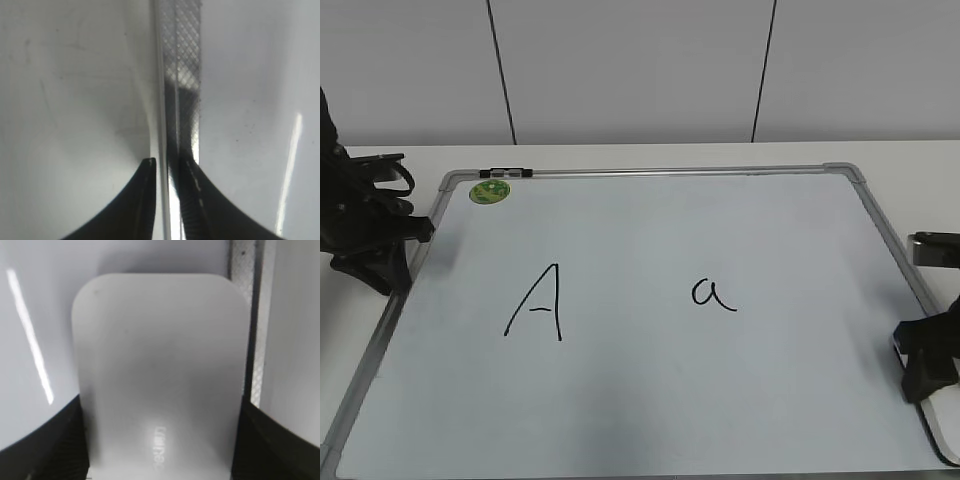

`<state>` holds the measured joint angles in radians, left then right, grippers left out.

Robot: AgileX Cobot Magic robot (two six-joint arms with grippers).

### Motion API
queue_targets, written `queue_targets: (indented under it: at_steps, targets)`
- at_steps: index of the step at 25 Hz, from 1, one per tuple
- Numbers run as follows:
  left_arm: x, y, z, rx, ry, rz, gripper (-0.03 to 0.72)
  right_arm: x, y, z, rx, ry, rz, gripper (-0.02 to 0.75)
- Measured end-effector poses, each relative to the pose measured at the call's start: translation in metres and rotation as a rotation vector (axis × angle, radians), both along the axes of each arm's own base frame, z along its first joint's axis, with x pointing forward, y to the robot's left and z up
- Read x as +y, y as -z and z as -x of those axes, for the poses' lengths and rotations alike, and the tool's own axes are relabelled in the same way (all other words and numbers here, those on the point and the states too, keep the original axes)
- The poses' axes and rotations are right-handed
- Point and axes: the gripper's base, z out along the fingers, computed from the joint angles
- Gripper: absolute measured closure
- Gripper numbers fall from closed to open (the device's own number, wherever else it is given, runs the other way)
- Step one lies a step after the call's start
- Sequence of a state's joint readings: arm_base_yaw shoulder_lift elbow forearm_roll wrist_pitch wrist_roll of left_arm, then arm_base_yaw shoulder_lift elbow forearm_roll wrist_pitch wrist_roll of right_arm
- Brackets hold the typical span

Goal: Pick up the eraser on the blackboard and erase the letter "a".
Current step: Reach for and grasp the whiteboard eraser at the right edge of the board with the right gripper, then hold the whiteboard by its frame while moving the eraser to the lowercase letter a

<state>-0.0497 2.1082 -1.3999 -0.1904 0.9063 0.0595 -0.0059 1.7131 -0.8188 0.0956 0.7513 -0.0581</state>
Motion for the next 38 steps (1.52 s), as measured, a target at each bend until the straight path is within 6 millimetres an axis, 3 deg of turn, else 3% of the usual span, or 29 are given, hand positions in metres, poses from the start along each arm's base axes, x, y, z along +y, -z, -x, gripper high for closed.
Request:
queue_targets:
  at_steps: [5,8,11,14,17,28,30,31,38]
  targets:
    - [0.000,0.000,0.000,0.000,0.001,0.002,0.561,0.003,-0.014,-0.009,0.045,0.014,-0.034,0.225]
    - [0.000,0.000,0.000,-0.001,0.002,0.003,0.561,0.006,-0.036,-0.025,0.031,0.023,-0.068,0.225]
    - [0.000,0.000,0.000,-0.001,0.002,0.003,0.561,0.007,-0.045,-0.032,0.014,0.027,-0.082,0.225]
    - [0.000,0.000,0.000,-0.001,0.002,0.003,0.557,0.017,-0.061,-0.046,-0.004,-0.008,-0.091,0.225]
    - [0.000,0.000,0.000,-0.001,0.003,0.003,0.556,0.038,-0.063,-0.062,0.026,-0.086,-0.085,0.225]
    - [0.000,0.000,0.000,-0.001,0.004,0.004,0.553,0.123,-0.035,-0.132,0.038,-0.272,-0.007,0.225]
    - [0.000,0.000,0.000,-0.001,0.004,0.004,0.553,0.123,-0.036,-0.133,0.033,-0.271,-0.007,0.225]
    - [0.000,0.000,0.000,-0.001,0.004,0.004,0.553,0.137,-0.027,-0.144,0.032,-0.289,-0.007,0.225]
    - [0.000,0.000,0.000,0.001,0.004,0.005,0.552,0.156,-0.004,-0.156,0.049,-0.312,-0.013,0.225]
